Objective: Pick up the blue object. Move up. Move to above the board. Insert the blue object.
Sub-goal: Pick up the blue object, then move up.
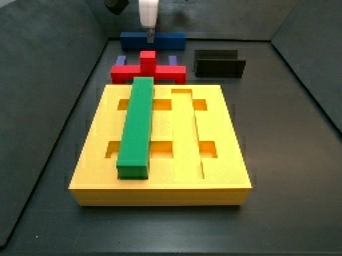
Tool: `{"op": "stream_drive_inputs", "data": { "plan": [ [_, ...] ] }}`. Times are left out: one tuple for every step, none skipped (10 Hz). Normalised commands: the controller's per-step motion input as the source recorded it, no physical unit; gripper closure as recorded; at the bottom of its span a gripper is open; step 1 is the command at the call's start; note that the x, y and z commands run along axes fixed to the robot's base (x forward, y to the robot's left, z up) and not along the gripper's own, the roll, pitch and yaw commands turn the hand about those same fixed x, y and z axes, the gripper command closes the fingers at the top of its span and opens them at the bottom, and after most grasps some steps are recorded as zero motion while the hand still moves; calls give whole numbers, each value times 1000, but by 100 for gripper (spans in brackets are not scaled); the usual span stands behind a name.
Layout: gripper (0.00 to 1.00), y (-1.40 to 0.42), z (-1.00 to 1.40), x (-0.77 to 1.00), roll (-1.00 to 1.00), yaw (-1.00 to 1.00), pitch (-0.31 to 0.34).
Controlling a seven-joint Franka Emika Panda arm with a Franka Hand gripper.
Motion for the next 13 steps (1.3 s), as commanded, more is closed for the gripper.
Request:
{"op": "stream_drive_inputs", "data": {
  "plan": [
    [100, 0, 0, 0, 0, 0, 0],
    [100, 0, 0, 0, 0, 0, 0],
    [100, 0, 0, 0, 0, 0, 0],
    [100, 0, 0, 0, 0, 0, 0],
    [100, 0, 0, 0, 0, 0, 0],
    [100, 0, 0, 0, 0, 0, 0],
    [100, 0, 0, 0, 0, 0, 0],
    [100, 0, 0, 0, 0, 0, 0],
    [100, 0, 0, 0, 0, 0, 0],
    [100, 0, 0, 0, 0, 0, 0],
    [100, 0, 0, 0, 0, 0, 0],
    [100, 0, 0, 0, 0, 0, 0],
    [100, 0, 833, 0, 0, 0, 0]
  ]
}}
